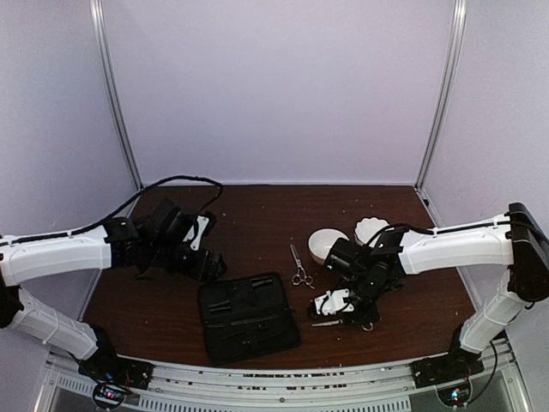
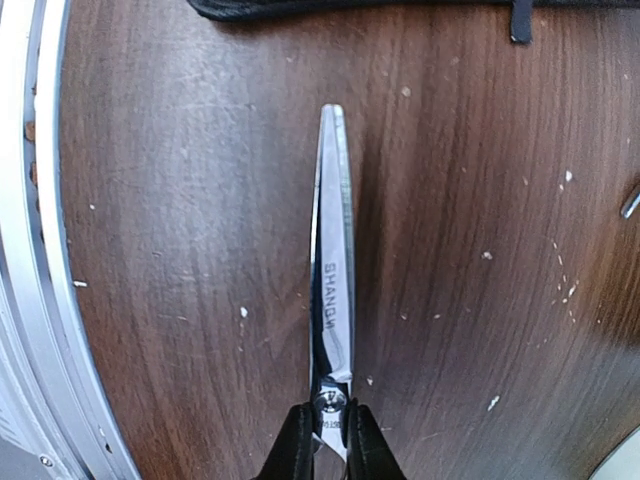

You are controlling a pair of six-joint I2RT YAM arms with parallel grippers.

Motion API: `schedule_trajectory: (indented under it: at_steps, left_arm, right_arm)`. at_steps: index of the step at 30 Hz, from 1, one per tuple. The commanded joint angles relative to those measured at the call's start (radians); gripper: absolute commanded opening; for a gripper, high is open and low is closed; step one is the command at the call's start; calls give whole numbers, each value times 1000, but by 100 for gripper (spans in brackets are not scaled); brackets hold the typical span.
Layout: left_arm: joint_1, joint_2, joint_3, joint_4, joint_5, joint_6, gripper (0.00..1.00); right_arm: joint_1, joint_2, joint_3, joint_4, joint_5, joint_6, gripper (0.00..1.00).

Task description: Sort the hair-cutting tools

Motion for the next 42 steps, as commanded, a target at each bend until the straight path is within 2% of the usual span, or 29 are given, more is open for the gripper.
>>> schedule_trajectory:
  at_steps: [1,5,9,14,19,23,26,30,37,42]
  left_arm:
    - [22,-146,-216,195,87,-232,77]
    - [59,-204,-388,266,104,-307,67]
    - [93,-215,-465,339,156,-321,62]
    - [112,-161,-471,352,184,-323,58]
    - [117,-92,-469,396,212,-321,46]
    - [122,-37,-444,401,209,-313,42]
    - [122,-7,-429,410,220,-313,30]
    - [120,7,-424,428,250,-307,1]
    - [82,16,-432,497,288,-320,0]
    - [40,86,-390,550,350,-315,0]
  right_arm:
    - [-24,-27,26,-11,14,-9,2]
    - [-29,-30,46,-10,8,-14,2]
    - [-29,-28,46,-1,2,-16,2]
    - [-28,-35,34,8,1,-9,2]
    - [-29,-48,34,5,15,-7,2]
    - [-31,-55,37,-6,28,-8,2]
    - [-30,-56,46,-17,31,-9,2]
    - [-31,-56,64,-33,52,-15,2]
    - [-32,-11,159,-68,112,-27,2]
    - [-26,50,238,-72,202,-38,2]
